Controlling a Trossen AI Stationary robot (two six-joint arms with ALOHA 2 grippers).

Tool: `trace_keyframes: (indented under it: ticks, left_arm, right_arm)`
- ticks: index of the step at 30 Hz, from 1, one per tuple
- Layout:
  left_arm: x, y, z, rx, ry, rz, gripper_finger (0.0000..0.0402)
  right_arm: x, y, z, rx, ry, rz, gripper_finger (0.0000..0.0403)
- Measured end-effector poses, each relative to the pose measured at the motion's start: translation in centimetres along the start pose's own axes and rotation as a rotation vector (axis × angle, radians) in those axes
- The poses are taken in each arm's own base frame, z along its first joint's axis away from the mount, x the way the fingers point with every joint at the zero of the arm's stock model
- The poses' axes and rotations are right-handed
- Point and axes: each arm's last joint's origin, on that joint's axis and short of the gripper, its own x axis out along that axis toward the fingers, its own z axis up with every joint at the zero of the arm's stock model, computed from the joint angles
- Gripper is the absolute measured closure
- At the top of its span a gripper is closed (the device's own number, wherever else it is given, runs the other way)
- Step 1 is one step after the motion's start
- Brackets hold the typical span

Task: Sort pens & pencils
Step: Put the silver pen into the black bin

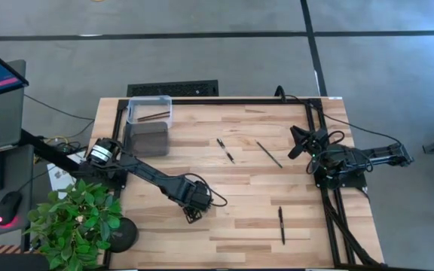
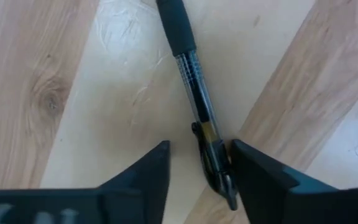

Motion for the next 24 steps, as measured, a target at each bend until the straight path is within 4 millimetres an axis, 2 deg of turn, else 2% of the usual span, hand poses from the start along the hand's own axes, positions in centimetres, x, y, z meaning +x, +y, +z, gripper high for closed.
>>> trace_keyframes:
  ticks: [8, 12, 24]
  left_arm:
    - [0.11, 0.02, 0.06, 0.044, -0.013, 0.008, 0.0342]
    - [0.11, 0.1, 0.16, 0.053, -0.016, 0.009, 0.0374]
    - [-0.3, 0.1, 0.59, 0.126, -0.02, 0.014, 0.0376]
  right_arm:
    - [0.0, 0.0, 0.0, 0.0, 0.0, 0.0, 0.0321]
    - [0.0, 0.0, 0.0, 0.0, 0.0, 0.0, 0.0321]
    - [0.0, 0.0, 0.0, 0.0, 0.0, 0.0, 0.0321]
